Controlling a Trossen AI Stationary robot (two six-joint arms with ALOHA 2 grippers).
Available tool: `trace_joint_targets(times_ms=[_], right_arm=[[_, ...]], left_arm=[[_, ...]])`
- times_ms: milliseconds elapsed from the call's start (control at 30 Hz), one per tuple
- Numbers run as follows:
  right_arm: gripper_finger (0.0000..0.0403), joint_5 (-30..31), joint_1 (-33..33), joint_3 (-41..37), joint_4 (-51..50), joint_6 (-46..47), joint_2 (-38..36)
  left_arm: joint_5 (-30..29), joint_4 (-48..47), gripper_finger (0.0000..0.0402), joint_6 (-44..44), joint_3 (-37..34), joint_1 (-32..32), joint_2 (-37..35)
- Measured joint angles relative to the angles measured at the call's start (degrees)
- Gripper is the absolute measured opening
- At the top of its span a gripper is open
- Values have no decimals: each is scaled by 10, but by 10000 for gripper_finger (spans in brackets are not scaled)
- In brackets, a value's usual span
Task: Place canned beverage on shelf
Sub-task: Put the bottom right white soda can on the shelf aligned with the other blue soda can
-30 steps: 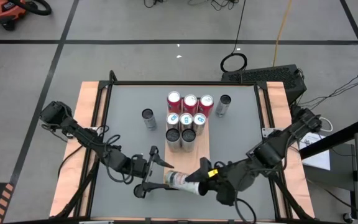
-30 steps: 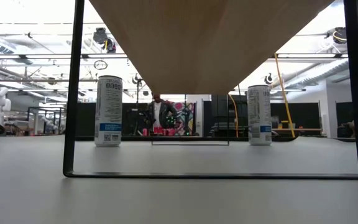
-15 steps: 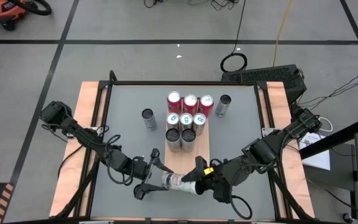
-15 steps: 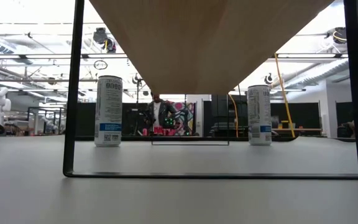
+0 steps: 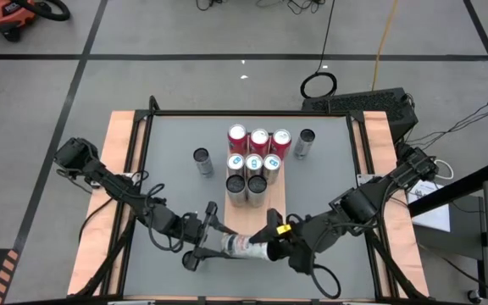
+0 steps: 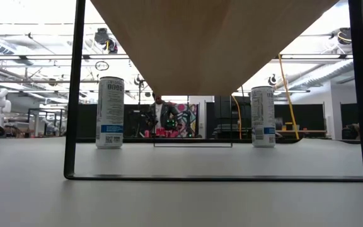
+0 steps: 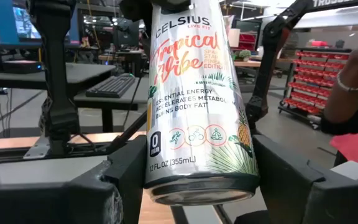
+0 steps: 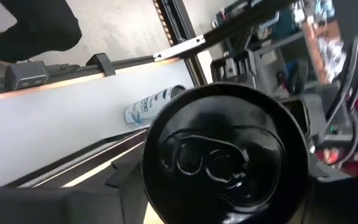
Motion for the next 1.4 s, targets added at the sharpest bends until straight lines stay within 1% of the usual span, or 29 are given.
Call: trace_joint_targets(times_ms=[100, 200, 267, 367, 500, 667, 700, 733, 800, 833, 933, 1167, 1200, 1333, 1400], right_arm=[[254, 16, 0, 0, -8, 50, 0], [283, 40, 0, 0, -16, 119, -1], [300, 45, 0, 0, -21, 164, -1], [321, 52, -1, 0, -33, 253, -1], [338, 53, -1, 0, -53, 370, -1], [340, 54, 9, 0, -98, 509, -1], [340, 67, 14, 0, -108, 535, -1], [340, 94, 21, 0, -110, 562, -1], [339, 172, 40, -15, -80, 604, -1], [339, 205, 49, -28, -52, 612, -1], [339, 269, 80, -57, 16, 609, 1], [338, 367, 114, -131, 183, 603, 0], [338, 375, 116, -142, 212, 592, 0], [338, 374, 117, -185, 358, 520, 0], [338, 373, 117, -199, 415, 477, 0]], left_arm=[[-10, -1, 239, 7, 0, 0, 0], [-17, 0, 239, 18, 0, 0, 0], [-25, 3, 238, 29, 0, -2, 0], [-38, 5, 236, 51, 0, -7, 0], [-50, 11, 236, 85, 0, -19, 0], [-87, 26, 235, 127, 0, -32, 0], [-98, 26, 235, 132, 2, -35, 0], [-110, 24, 235, 139, 4, -38, 0], [-131, 24, 235, 153, 7, -42, 0], [-138, 24, 235, 159, 8, -44, 0], [-156, 34, 234, 178, 8, -51, 0], [-165, 66, 234, 202, 8, -58, 0], [-165, 68, 234, 203, 8, -58, 0], [-177, 71, 234, 221, 8, -58, 0], [-186, 71, 234, 227, 8, -58, 0]])
